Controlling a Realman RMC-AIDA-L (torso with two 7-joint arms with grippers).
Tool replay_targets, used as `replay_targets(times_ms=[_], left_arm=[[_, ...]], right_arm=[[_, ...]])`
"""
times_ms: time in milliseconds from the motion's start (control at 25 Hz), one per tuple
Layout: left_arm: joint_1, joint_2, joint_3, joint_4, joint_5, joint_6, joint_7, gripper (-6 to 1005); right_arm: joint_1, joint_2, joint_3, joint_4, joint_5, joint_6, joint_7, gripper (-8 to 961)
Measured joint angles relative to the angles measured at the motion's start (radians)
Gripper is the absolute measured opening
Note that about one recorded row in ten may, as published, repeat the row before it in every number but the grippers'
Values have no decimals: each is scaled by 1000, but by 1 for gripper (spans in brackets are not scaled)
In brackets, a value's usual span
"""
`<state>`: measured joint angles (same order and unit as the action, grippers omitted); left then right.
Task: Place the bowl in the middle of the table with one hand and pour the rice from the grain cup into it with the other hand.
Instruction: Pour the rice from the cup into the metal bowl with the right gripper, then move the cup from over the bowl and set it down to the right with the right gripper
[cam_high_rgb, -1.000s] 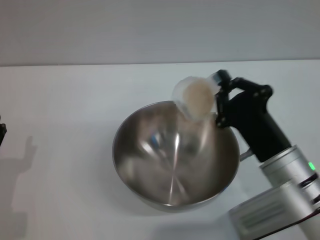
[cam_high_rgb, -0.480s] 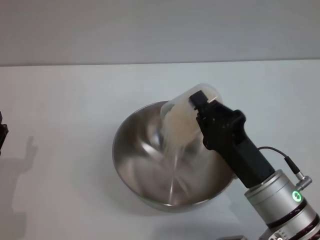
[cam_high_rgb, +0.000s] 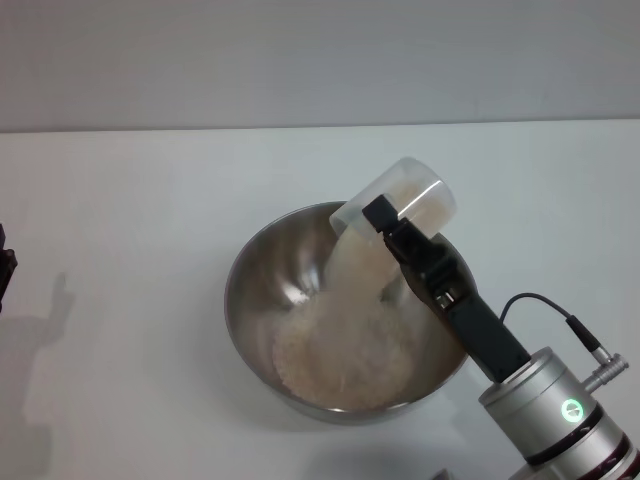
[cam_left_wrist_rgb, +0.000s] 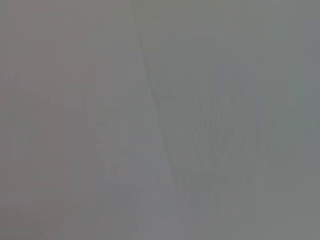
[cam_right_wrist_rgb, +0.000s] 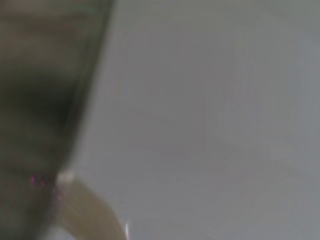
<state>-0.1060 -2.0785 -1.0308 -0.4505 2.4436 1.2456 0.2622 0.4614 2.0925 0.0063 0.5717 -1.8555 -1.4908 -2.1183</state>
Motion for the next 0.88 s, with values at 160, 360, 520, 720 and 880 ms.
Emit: replay_targets(times_ms=[160,360,520,720,880], left_arm=[[-1,0,0,1,0,1,0,832],[-1,0,0,1,0,1,0,832],[-2,0,0,1,0,1,0,832],[-3,0,0,1,0,0,0,832],[-3,0,1,1,0,0,0,832]], right_arm=[[0,0,-2,12,-1,20,-137,7],[0,0,-4,14,-2,26,-263,7],[0,0,-6,14,-15,34,-330,7],[0,0,-6,8,-38,54,-395,8],[0,0,-3,4,-52,69,-403,8]])
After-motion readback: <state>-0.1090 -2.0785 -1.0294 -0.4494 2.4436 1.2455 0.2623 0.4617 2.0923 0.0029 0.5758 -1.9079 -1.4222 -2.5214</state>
